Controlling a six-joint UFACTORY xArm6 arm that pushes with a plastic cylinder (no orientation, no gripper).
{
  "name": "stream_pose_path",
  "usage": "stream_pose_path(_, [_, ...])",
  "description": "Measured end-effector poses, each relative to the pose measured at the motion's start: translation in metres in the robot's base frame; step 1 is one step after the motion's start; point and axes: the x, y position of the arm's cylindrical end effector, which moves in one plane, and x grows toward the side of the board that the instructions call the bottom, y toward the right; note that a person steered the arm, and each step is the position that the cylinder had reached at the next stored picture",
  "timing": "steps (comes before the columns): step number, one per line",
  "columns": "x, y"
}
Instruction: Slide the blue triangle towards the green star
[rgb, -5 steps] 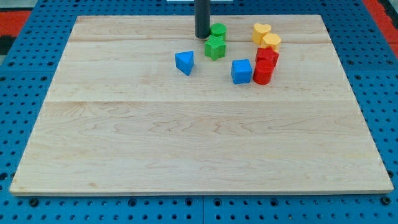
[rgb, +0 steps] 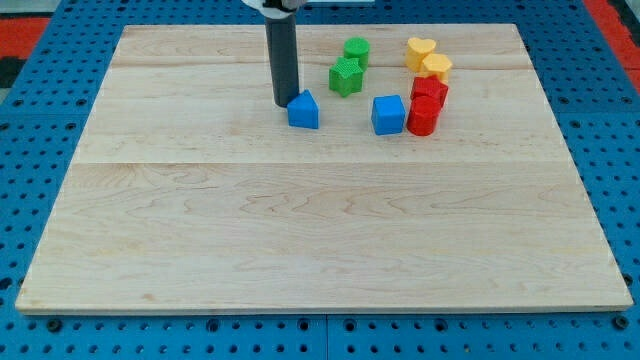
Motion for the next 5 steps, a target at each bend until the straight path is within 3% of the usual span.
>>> stream_pose_path(3, [0.002, 0.009])
stream_pose_path(5, [0.025, -0.061])
